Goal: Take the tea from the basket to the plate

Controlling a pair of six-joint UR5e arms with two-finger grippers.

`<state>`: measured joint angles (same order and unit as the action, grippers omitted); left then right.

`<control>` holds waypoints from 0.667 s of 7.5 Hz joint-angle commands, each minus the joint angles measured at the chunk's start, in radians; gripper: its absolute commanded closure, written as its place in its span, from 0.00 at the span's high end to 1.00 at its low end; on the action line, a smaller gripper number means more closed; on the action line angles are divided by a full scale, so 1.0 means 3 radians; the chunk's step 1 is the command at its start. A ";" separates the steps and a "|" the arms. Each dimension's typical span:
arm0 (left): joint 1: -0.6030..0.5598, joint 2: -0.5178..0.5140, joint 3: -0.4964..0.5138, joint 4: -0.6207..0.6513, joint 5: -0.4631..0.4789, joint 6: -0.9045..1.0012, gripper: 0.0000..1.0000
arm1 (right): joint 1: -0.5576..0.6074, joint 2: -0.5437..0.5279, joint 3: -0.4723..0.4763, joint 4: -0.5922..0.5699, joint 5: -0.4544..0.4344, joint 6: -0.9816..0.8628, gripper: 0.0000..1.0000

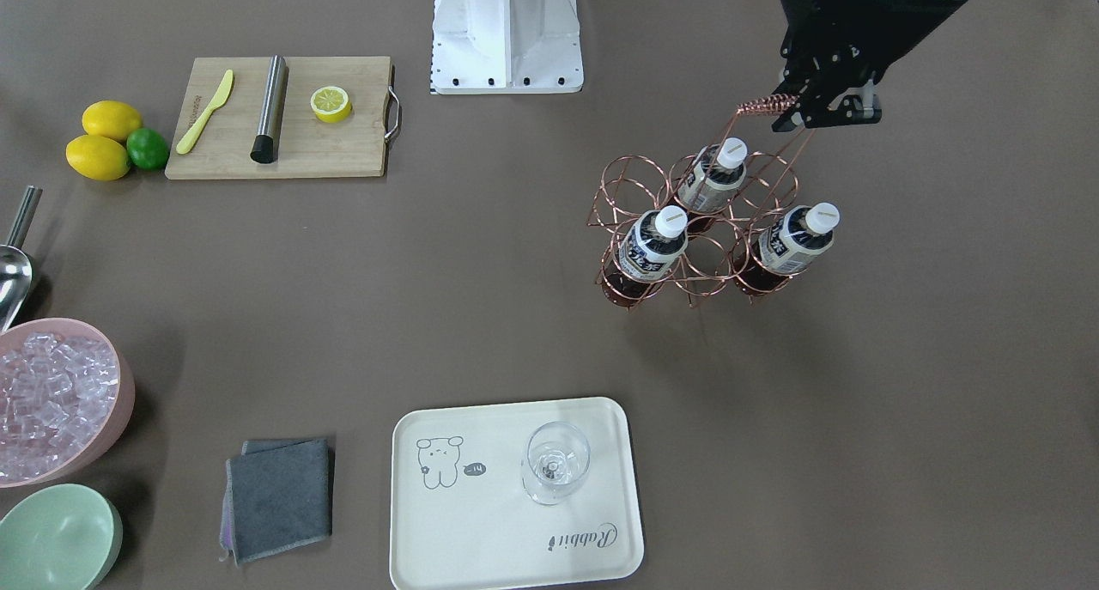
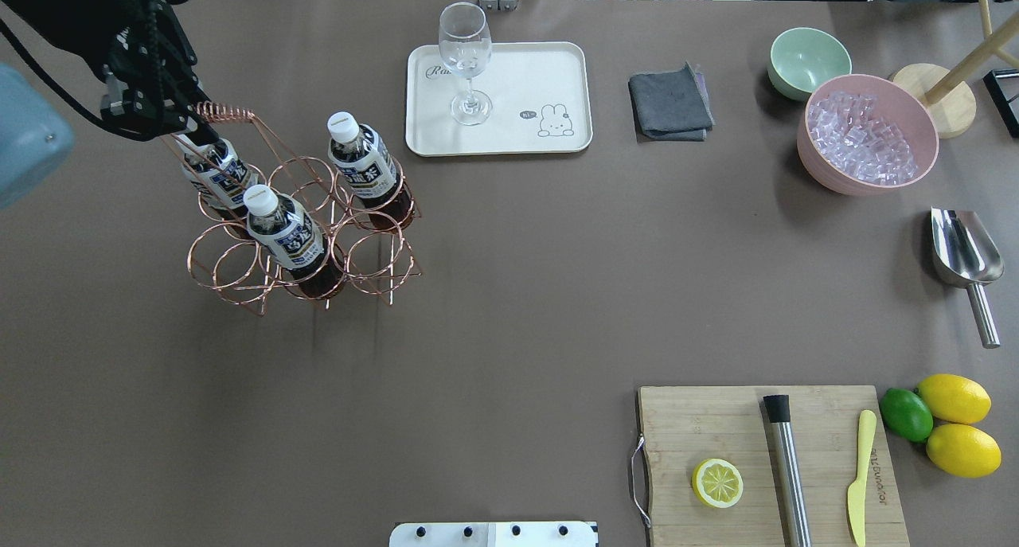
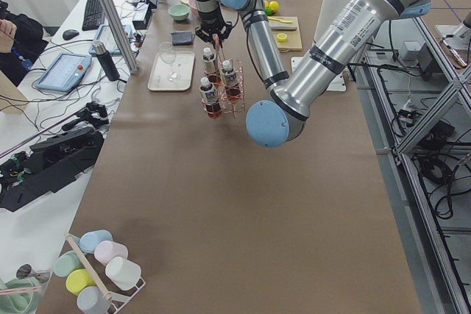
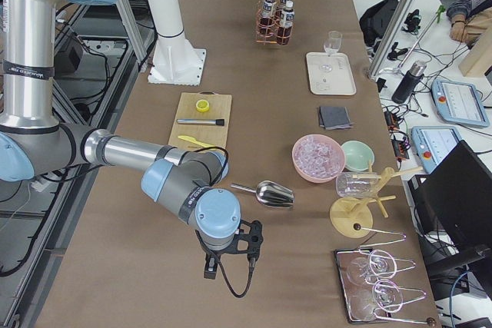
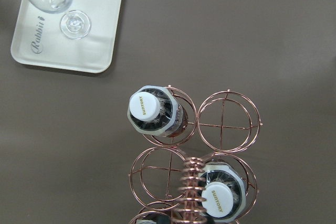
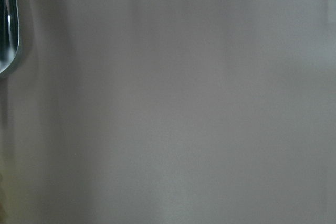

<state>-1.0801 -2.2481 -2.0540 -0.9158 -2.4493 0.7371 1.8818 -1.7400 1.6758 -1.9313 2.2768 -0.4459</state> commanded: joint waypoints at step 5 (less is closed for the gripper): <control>0.0547 -0.0329 0.0061 -0.0280 -0.0002 -0.0834 0.00 | -0.0100 -0.0147 0.0365 -0.0030 0.0049 0.0115 1.00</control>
<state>-0.9620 -2.3367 -2.0364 -0.9463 -2.4512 0.5878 1.8735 -1.7834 1.7218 -1.9278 2.2594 -0.4436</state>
